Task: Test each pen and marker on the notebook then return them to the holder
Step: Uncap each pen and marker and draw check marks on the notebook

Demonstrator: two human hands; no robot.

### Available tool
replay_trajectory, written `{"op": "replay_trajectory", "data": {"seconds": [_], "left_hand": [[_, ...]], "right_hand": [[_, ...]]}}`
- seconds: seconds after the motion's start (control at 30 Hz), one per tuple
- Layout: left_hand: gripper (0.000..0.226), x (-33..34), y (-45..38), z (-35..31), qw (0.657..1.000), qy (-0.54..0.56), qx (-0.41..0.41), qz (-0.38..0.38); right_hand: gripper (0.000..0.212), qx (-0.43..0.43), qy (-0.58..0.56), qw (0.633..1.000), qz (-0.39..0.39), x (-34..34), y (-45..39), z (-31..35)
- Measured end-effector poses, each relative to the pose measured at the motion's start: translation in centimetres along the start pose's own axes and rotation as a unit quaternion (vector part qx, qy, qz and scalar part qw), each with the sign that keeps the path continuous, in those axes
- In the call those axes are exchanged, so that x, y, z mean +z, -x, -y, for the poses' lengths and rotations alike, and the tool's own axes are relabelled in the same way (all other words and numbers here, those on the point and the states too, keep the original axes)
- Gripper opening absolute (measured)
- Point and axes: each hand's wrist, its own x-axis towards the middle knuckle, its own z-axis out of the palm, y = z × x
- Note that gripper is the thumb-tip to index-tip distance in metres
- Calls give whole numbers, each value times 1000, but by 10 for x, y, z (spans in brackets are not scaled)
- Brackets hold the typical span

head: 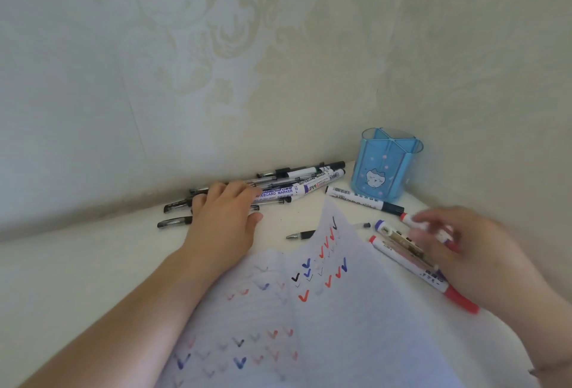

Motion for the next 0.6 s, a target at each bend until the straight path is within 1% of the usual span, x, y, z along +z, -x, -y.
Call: {"op": "replay_trajectory", "data": {"seconds": [0.03, 0.07, 0.1, 0.13, 0.17, 0.2, 0.27, 0.33, 0.4, 0.53, 0.6], "left_hand": [[40, 0, 0, 0, 1000, 4, -8, -1], [40, 1, -1, 1, 1000, 6, -16, -2], [40, 1, -1, 1, 1000, 2, -23, -1], [39, 1, -1, 2, 1000, -4, -29, 2], [37, 1, -1, 2, 999, -6, -32, 2], [34, 0, -1, 2, 999, -4, -32, -2], [28, -1, -1, 2, 999, 0, -33, -10], [26, -1, -1, 1, 999, -2, -37, -16], [25, 0, -1, 1, 999, 0, -42, -17], [28, 0, -3, -1, 999, -17, -49, -3], [26, -2, -3, -1, 999, -22, -49, 0]], "right_hand": [[19, -85, -86, 992, -18, -3, 5, 15], [28, -176, -177, 968, -3, -6, 12, 33], [38, -260, -236, 936, 36, -7, 21, 48], [48, -325, -253, 907, 85, -6, 28, 59], [55, -362, -244, 890, 132, -5, 33, 65], [58, -375, -219, 885, 169, -5, 34, 66], [57, -352, -155, 898, 214, -8, 30, 54], [53, -287, -103, 921, 245, -13, 24, 39], [49, -249, -70, 929, 266, -15, 19, 31], [45, -213, -97, 931, 281, -10, 23, 42], [46, -201, -108, 924, 308, -7, 26, 51]]}}
